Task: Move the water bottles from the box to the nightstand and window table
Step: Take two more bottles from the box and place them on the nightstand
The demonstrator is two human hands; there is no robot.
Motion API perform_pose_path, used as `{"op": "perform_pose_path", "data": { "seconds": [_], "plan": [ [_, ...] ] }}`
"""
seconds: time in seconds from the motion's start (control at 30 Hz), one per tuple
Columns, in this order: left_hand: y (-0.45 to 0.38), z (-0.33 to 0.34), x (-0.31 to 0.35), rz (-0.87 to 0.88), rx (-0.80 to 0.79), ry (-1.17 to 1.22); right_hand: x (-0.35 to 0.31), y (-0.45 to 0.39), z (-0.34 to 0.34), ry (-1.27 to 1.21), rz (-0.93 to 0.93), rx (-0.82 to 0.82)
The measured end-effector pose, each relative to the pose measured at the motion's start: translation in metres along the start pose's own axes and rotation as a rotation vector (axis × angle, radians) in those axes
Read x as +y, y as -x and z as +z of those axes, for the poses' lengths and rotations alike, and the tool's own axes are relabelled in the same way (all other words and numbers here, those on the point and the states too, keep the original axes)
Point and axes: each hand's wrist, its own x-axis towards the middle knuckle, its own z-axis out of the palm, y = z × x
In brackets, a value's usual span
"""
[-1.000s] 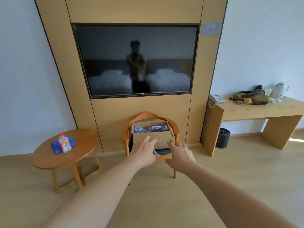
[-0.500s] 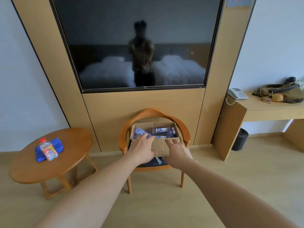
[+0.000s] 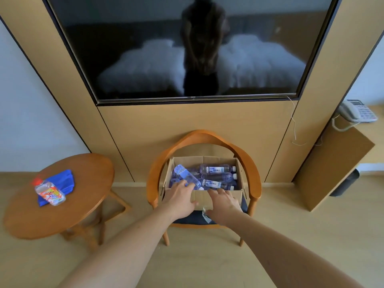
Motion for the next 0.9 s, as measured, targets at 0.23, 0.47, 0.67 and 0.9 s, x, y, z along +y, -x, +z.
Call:
{"op": "perform_pose_path", "data": {
  "seconds": [0.23, 0.47, 0.67, 0.9],
  "plan": [
    [-0.095, 0.022, -0.013, -0.001, -0.109, 0.026, 0.022, -0.086, 0.018, -0.096, 0.098, -0.078],
    [-0.207, 0.045, -0.045, 0.04, -0.214, 0.088, 0.033, -0.185, 0.033, -0.125, 0.217, -0.17],
    [-0.28, 0.057, -0.085, 0.055, -0.328, 0.019, 0.041, -0.25, 0.044, -0.147, 0.322, -0.269],
    [-0.325, 0.087, -0.111, 0.158, -0.396, -0.102, 0.052, -0.299, 0.072, -0.095, 0.334, -0.375]
  ]
}}
